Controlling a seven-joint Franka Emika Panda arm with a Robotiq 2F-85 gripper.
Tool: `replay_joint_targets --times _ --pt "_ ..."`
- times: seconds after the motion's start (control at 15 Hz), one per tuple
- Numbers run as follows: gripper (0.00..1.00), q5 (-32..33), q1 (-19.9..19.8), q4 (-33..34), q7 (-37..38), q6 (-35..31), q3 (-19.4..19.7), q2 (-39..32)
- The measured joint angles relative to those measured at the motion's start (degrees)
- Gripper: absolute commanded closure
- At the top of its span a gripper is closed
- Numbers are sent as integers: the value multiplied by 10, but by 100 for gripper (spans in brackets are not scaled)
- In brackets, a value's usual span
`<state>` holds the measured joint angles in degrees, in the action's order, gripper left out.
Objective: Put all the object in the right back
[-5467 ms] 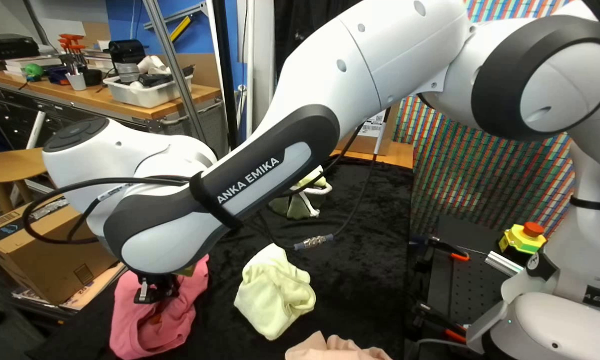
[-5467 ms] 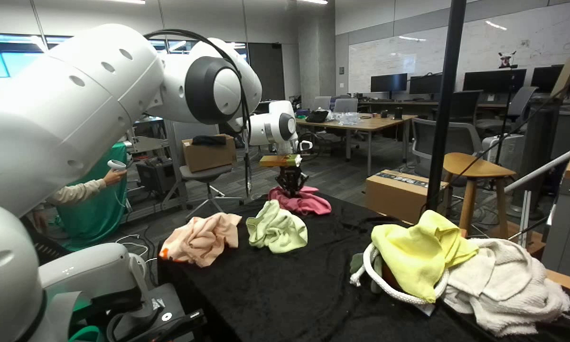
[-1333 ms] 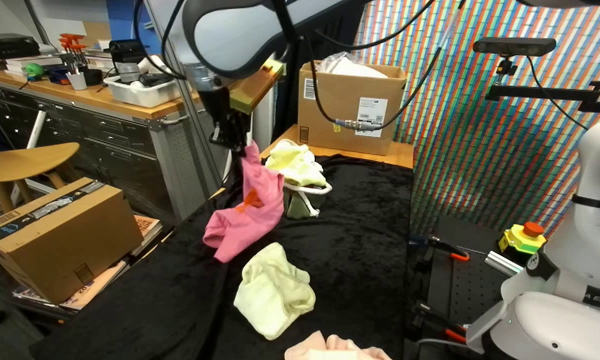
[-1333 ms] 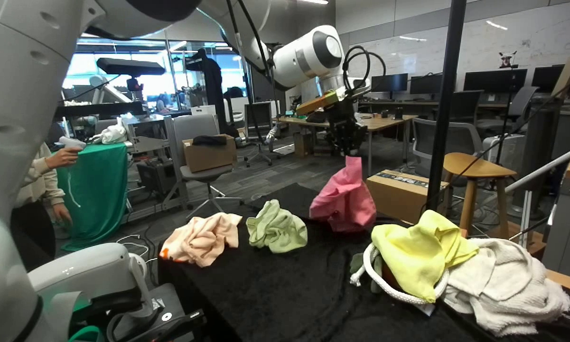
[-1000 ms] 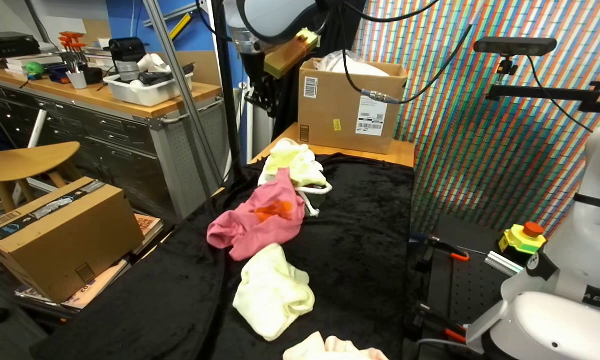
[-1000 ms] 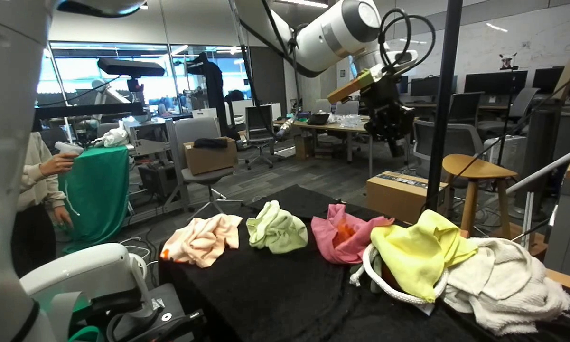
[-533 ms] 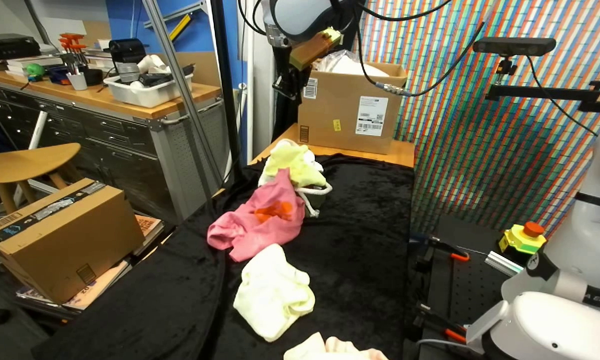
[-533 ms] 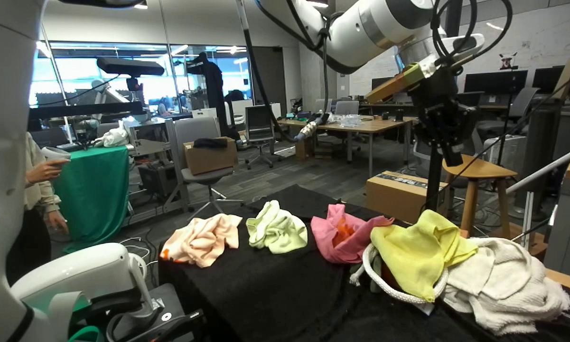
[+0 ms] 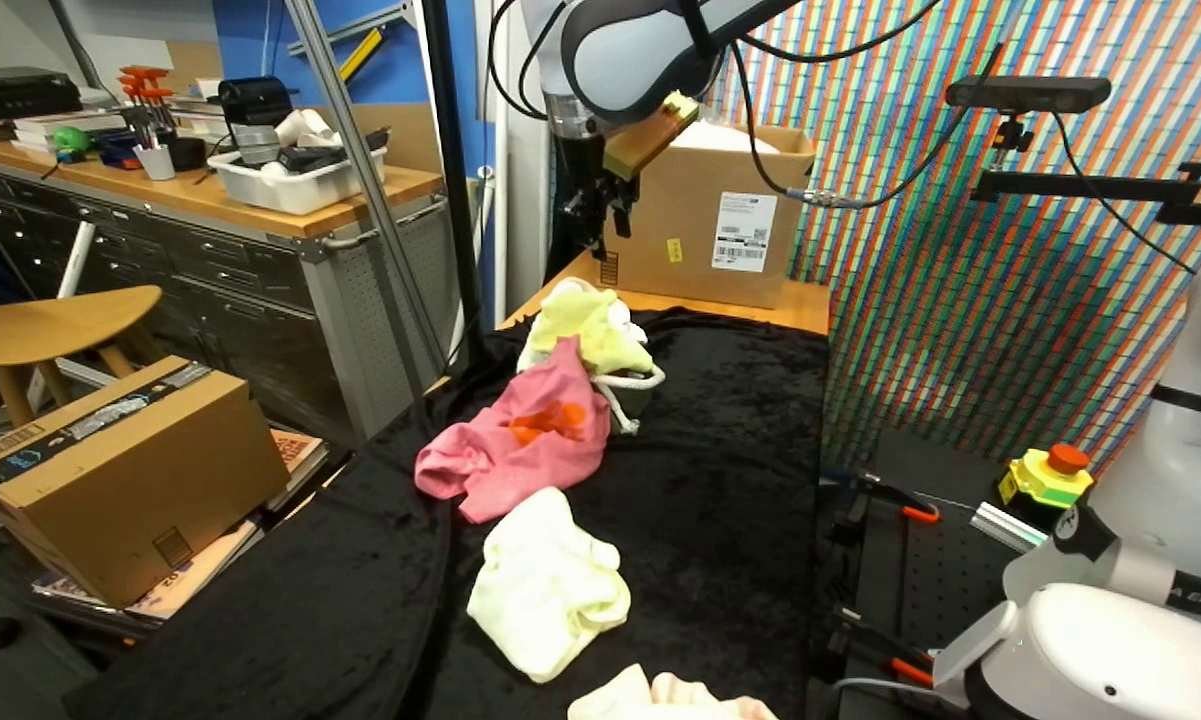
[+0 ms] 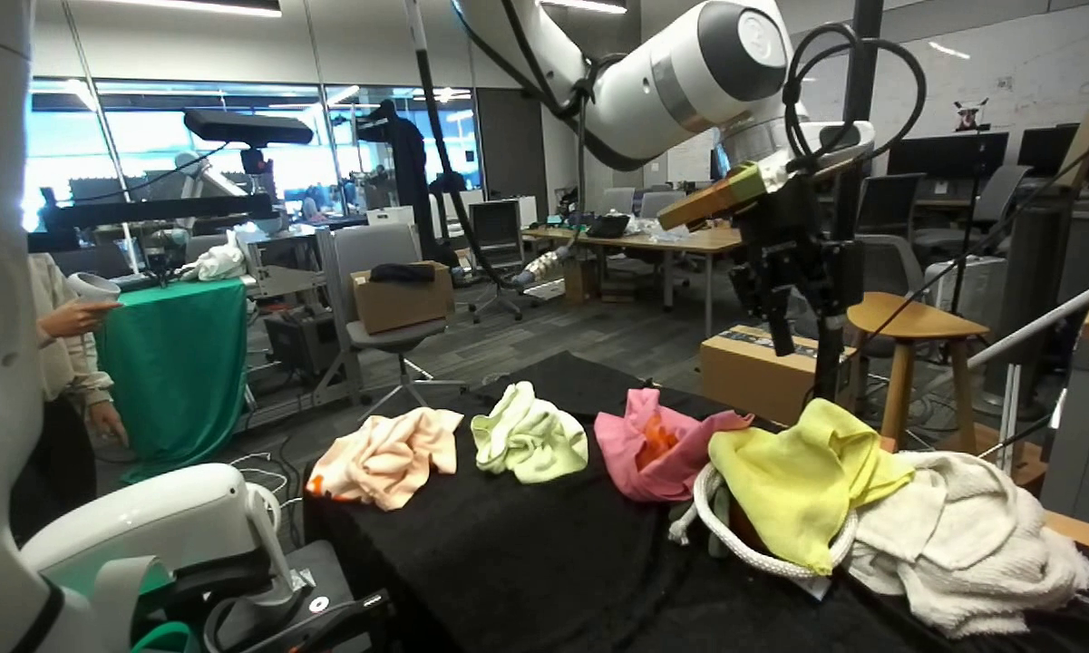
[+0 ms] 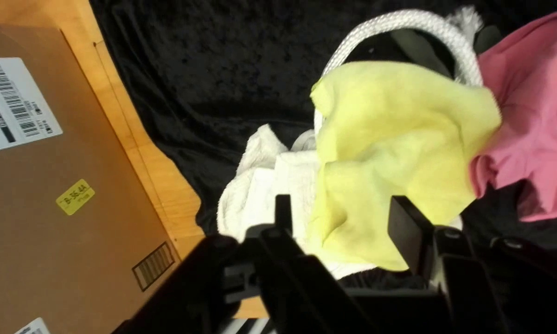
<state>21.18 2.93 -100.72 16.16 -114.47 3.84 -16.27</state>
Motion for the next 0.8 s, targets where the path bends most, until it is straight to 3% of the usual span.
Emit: replay_joint_targets --times 0.13,0.8 --pt "0 -8 5 -44 -11 0 -19 23" --pt "0 -70 46 -224 -31 -19 -99 89"
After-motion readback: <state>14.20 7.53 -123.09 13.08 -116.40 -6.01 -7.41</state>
